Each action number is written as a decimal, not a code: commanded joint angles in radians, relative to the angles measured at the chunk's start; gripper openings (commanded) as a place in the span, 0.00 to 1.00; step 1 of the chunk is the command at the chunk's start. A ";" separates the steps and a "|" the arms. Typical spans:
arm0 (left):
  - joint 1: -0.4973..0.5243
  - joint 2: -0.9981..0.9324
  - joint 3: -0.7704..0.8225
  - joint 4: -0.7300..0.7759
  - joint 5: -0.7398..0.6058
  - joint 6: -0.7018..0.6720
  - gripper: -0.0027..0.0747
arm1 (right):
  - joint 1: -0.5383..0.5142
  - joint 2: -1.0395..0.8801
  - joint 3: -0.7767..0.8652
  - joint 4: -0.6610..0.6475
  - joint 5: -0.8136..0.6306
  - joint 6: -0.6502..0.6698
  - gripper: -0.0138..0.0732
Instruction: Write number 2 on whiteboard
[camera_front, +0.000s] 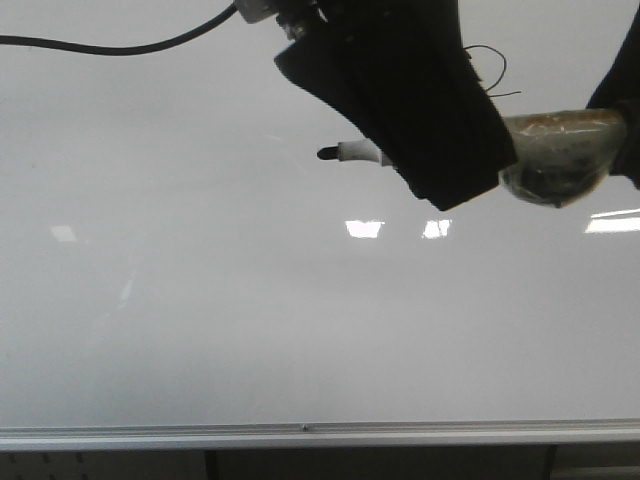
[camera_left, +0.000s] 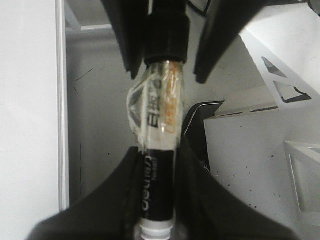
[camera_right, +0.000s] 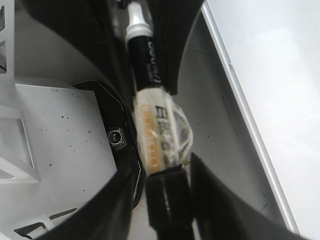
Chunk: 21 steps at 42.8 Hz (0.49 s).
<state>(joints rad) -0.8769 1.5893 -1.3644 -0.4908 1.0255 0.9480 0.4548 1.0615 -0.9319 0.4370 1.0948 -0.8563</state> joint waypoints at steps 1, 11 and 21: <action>-0.007 -0.036 -0.033 -0.041 -0.034 -0.013 0.01 | -0.003 -0.020 -0.032 0.039 -0.023 0.002 0.73; -0.005 -0.049 -0.055 0.035 0.021 -0.035 0.01 | -0.116 -0.079 -0.089 -0.058 0.068 0.109 0.78; -0.005 -0.051 -0.200 0.370 0.147 -0.333 0.01 | -0.280 -0.180 -0.096 -0.138 0.110 0.285 0.78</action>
<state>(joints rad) -0.8769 1.5893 -1.4860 -0.2298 1.1474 0.7433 0.2229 0.9219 -0.9930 0.2951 1.2244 -0.6358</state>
